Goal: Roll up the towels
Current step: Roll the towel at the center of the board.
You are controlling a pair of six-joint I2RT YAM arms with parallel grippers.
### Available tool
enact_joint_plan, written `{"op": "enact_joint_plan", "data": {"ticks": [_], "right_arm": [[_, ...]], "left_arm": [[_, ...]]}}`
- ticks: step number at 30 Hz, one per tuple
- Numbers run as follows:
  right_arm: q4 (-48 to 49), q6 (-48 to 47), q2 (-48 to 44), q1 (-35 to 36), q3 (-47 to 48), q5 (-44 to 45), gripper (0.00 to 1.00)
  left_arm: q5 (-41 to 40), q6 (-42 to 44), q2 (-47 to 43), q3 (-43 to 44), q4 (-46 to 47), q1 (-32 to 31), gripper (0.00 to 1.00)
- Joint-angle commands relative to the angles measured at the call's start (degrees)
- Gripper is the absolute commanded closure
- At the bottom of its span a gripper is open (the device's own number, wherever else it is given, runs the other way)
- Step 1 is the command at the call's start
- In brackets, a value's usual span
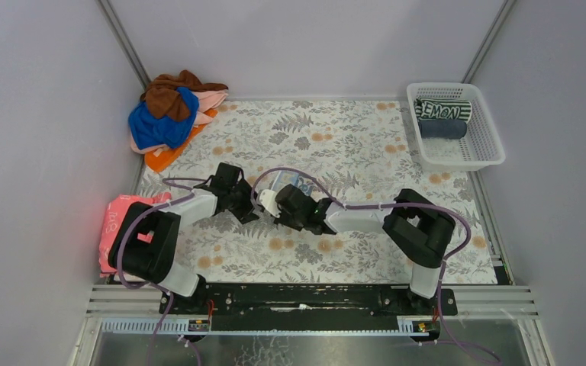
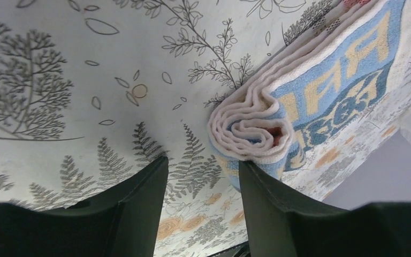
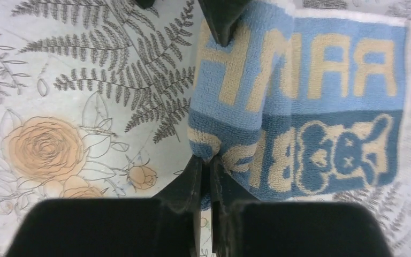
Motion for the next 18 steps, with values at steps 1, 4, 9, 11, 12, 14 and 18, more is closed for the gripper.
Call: {"op": "enact_joint_plan", "data": {"ticks": [1, 4, 9, 11, 12, 14, 18], "right_arm": [[-7.20, 5.76, -0.51, -4.17, 2.54, -19.31, 0.95], [-8.97, 10.62, -1.10, -7.66, 4.82, -33.42, 1.00], [-3.47, 21.57, 0.44, -12.31, 5.72, -50.26, 1.00], [2.19, 28.50, 1.75, -14.39, 4.76, -56.36, 1.00], [5.47, 32.06, 2.67, -15.42, 3.87, -58.85, 1.00], [10.73, 38.50, 5.45, -17.23, 3.23, -62.32, 1.00], [15.49, 45.62, 10.66, -19.60, 2.98, -66.47, 0.99]], "left_arm": [[-6.26, 3.23, -1.52, -0.76, -8.67, 0.05, 0.46], [-7.78, 3.77, -4.73, -0.42, -11.39, 0.09, 0.41], [-9.25, 4.41, -12.13, -0.14, -16.33, 0.05, 0.27], [-9.36, 4.66, -14.88, -0.05, -18.21, 0.05, 0.23], [-9.33, 4.76, -16.09, -0.07, -18.96, 0.08, 0.22], [-8.65, 4.89, -18.00, -0.47, -19.61, 0.05, 0.20], [-5.84, 4.49, -18.54, -1.63, -18.17, 0.07, 0.18]]}}
